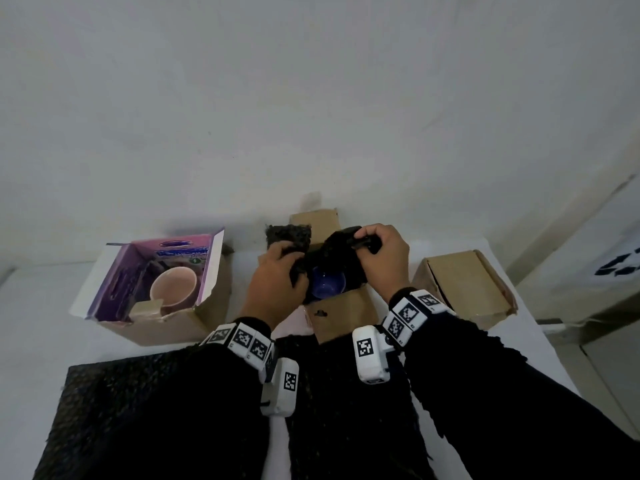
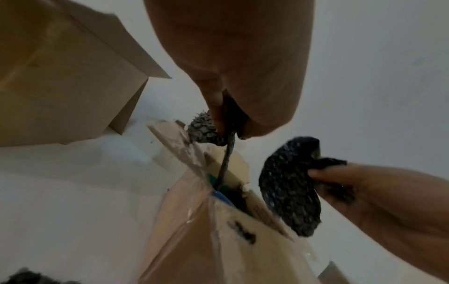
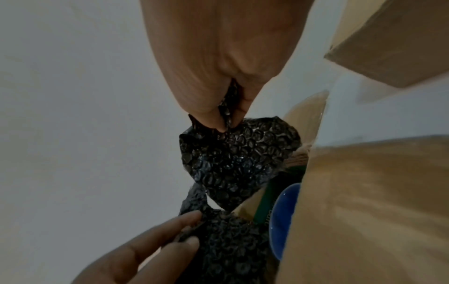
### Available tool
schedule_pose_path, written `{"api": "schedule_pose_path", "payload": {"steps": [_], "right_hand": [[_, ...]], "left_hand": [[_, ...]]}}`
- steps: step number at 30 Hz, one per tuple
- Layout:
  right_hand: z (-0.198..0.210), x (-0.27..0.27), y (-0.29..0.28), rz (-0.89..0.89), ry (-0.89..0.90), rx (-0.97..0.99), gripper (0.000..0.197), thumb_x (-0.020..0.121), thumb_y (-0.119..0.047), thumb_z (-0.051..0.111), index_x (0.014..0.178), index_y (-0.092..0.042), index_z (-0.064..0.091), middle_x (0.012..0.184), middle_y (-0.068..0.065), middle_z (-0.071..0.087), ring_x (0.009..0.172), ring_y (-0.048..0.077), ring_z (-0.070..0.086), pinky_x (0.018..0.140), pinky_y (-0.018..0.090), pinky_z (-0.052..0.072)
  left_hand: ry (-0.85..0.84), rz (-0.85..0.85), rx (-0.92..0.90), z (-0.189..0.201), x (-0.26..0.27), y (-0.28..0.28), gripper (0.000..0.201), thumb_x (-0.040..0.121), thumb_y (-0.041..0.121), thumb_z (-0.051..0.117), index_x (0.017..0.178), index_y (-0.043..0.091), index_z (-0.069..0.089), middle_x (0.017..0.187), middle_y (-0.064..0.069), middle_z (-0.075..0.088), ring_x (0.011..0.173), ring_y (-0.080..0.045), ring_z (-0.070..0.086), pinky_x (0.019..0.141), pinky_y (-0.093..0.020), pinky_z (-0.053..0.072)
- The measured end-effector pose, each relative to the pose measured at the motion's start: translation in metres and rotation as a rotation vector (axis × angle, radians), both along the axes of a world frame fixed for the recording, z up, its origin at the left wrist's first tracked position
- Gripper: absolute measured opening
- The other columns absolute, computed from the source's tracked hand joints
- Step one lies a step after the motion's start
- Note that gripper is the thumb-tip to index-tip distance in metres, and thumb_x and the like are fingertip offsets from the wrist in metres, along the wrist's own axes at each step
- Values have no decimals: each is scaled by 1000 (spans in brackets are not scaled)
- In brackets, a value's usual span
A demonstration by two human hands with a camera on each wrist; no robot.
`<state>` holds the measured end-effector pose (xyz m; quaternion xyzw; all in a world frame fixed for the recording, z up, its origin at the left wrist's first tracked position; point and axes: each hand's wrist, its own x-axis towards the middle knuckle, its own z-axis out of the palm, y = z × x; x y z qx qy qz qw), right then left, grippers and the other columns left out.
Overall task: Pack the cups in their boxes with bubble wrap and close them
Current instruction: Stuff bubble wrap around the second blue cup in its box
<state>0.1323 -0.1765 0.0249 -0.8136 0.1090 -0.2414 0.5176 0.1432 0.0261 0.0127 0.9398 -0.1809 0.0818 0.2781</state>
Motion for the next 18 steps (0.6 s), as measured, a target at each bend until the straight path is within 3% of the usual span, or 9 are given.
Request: {"api": "schedule_pose_path", "payload": {"steps": [2,4,7,10,12,15,18], "right_hand": [[-10,15,2,69,2,-125,24,76,4,63,89,-16,68,101,5,60,89,14,59,78,1,38],[-22,25,3,167,56,-277,22,80,-4,63,99,-14,67,107,4,56,87,15,57,77,11,41],[-38,36,0,299,146,-626,21,88,-18,59,108,-16,66,113,1,55,89,17,58,78,19,36],[-44,45,2,389,214,-1033,27,92,-37,49,110,-20,60,109,-1,62,96,20,58,99,35,31],[-45,48,9,448,265,-1116,32,95,-42,42,112,-17,52,95,3,66,90,25,59,107,46,24],[-51,49,19,499,389,-1165,39,99,-46,28,102,-15,52,72,2,61,77,25,54,106,48,21],[-47,50,19,509,481,-1206,39,99,-41,30,88,-17,59,81,5,63,81,24,50,99,45,20]], "left_hand": [[33,-23,156,-12,5,0,51,83,42,64,122,10,63,135,-8,50,120,-27,49,99,-37,44],[10,-36,275,-23,8,5,61,77,55,59,120,11,64,130,-9,54,120,-30,49,101,-39,41],[-15,-51,277,-35,11,10,59,75,50,60,119,12,65,129,-10,56,121,-31,51,99,-40,43],[31,-73,211,-42,13,9,54,77,41,60,123,12,63,132,-9,54,123,-29,49,100,-41,44],[60,-86,178,-44,15,8,51,78,33,64,124,11,62,135,-9,52,124,-28,48,100,-40,44],[81,-88,146,-45,17,8,49,79,26,66,126,12,61,137,-6,49,126,-25,44,99,-36,43],[75,-86,139,-45,18,11,48,79,26,65,125,14,62,137,-5,49,124,-26,44,97,-37,44]]}}
